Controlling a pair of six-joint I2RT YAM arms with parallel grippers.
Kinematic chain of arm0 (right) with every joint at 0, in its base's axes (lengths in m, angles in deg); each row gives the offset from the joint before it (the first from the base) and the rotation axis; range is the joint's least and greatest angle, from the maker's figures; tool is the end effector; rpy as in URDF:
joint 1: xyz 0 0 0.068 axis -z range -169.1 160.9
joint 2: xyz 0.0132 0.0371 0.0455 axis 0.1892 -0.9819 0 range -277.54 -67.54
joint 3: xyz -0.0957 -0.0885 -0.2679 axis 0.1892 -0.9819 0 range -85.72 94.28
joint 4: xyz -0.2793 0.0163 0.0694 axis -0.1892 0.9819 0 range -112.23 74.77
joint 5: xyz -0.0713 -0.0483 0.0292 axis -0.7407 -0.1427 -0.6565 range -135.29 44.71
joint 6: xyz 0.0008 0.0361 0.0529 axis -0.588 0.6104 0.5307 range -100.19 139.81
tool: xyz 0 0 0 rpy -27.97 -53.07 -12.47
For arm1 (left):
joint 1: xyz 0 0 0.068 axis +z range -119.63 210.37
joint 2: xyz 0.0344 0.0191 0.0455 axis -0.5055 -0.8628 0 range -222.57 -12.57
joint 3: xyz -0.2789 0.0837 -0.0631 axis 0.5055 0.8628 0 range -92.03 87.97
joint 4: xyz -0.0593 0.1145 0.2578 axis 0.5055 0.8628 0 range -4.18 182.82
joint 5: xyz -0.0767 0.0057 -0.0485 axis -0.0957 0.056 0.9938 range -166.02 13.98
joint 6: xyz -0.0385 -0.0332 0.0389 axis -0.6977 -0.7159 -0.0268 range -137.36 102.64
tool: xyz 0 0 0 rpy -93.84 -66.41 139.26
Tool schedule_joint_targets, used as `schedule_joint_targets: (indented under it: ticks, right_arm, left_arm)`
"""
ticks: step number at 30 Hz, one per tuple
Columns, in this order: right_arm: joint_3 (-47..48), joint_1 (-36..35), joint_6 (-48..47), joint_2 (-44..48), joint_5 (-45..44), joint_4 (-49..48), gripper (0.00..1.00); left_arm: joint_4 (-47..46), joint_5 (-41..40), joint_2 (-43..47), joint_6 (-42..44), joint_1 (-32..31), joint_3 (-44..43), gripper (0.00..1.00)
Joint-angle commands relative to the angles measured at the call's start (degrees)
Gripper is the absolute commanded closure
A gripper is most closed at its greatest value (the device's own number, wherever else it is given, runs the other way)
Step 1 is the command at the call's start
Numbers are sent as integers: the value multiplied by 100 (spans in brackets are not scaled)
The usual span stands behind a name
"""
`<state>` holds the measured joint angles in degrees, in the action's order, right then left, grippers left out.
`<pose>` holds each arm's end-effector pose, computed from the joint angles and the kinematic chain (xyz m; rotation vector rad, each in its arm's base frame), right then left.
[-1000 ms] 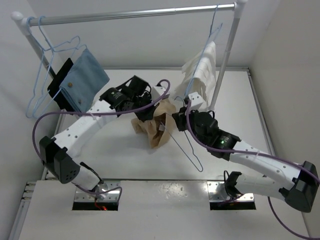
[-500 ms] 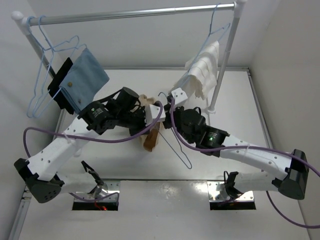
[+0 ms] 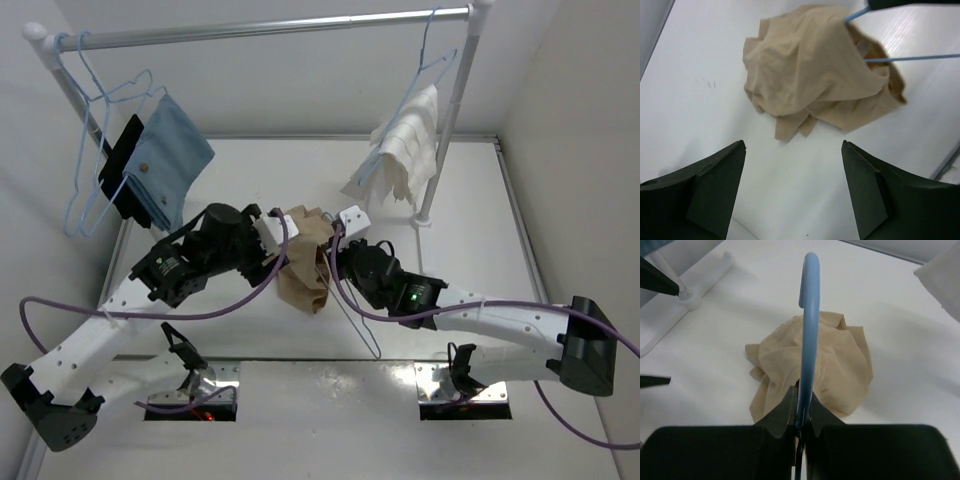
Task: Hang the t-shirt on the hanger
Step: Place tshirt on hanger
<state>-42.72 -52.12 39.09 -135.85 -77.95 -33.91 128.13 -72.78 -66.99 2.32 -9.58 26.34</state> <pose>0.1591 0.2536 0.2930 -0.2783 1.7785 0.5209 0.1640 -0.1408 0.3722 1.1188 1.8876 -0.2616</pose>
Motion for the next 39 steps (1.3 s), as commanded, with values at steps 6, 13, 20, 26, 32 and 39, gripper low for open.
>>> schedule_joint_targets:
  ticks: [6, 13, 20, 26, 32, 39]
  right_arm:
    - [-117, -158, 320, 266, -635, -371, 100]
    - [-275, -210, 374, 441, -1127, -423, 100]
    - [-197, -263, 295, 390, -1233, -300, 100]
    - [-249, -263, 356, 389, -1339, -405, 100]
    - [-310, -263, 602, 442, -1453, -168, 100]
    - [-310, -263, 349, 679, -1620, -97, 100]
  left_arm:
    - [-1504, -1081, -930, -342, 416, 1222, 17]
    - [-2586, -905, -1958, -290, 829, 1644, 13]
    - [-3280, -334, -2205, -105, 953, 2119, 15]
    - [-3562, 562, -2267, -157, 1006, 2427, 45]
    - [-3265, 1063, -2048, -781, 1120, 2278, 100]
    - [-2227, 1301, -1188, -264, 1173, 2278, 100]
